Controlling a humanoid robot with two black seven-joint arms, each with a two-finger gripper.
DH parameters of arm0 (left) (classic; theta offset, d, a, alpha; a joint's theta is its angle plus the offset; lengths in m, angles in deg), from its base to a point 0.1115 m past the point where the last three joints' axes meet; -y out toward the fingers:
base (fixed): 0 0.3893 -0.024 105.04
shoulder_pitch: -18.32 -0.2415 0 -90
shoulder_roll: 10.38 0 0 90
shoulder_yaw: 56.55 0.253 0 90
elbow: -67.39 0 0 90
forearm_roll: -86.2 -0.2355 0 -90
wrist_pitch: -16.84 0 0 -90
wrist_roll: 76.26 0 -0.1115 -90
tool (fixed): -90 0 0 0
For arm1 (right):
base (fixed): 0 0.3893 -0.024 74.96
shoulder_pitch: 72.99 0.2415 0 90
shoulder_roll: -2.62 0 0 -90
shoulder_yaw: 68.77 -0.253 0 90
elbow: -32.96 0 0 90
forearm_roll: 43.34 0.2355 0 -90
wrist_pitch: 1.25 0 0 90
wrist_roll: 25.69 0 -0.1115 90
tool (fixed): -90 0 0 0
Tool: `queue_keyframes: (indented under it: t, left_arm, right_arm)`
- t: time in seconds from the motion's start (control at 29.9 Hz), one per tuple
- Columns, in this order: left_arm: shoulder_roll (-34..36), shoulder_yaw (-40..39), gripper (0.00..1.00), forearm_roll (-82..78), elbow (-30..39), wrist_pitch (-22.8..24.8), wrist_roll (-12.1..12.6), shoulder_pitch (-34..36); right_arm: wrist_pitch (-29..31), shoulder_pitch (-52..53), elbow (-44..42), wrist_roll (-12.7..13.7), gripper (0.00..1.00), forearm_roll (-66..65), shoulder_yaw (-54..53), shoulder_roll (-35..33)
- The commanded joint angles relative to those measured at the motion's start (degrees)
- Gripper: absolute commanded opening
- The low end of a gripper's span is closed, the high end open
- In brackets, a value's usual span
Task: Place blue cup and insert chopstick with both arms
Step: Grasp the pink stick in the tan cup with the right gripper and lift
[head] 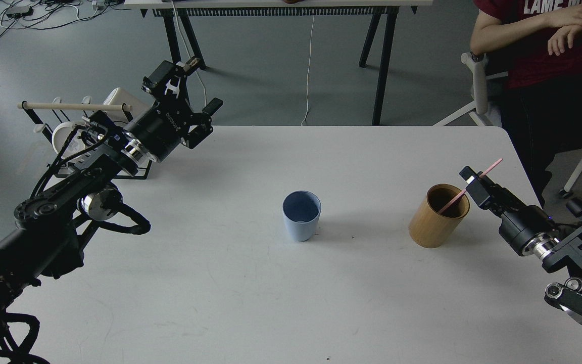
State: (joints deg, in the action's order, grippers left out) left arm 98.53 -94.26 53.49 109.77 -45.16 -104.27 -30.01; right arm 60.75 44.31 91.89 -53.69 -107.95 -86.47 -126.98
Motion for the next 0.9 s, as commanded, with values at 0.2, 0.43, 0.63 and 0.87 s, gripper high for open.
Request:
queue_keyframes:
  t: [0.2, 0.43, 0.63, 0.87]
  left_arm:
    - [0.07, 0.0, 0.99, 0.01, -0.2, 0.0, 0.0, -0.35]
    - [0.07, 0.0, 0.99, 0.01, -0.2, 0.0, 0.0, -0.44]
    - [0.07, 0.0, 0.99, 0.1, -0.2, 0.0, 0.0, -0.44]
    - [-0.01, -0.09, 0.99, 0.1, -0.2, 0.0, 0.0, -0.97]
  right_arm:
    - [0.0, 0.29, -1.28, 0.0, 0.18, -0.08, 0.65, 0.92]
    - [0.0, 0.38, -1.11, 0.0, 0.05, -1.23, 0.65, 0.92]
    - [0.0, 1.26, -0.67, 0.0, 0.0, -2.1, 0.65, 0.31]
    - [0.0, 2.75, 6.17, 0.0, 0.0, -1.67, -0.23, -6.54]
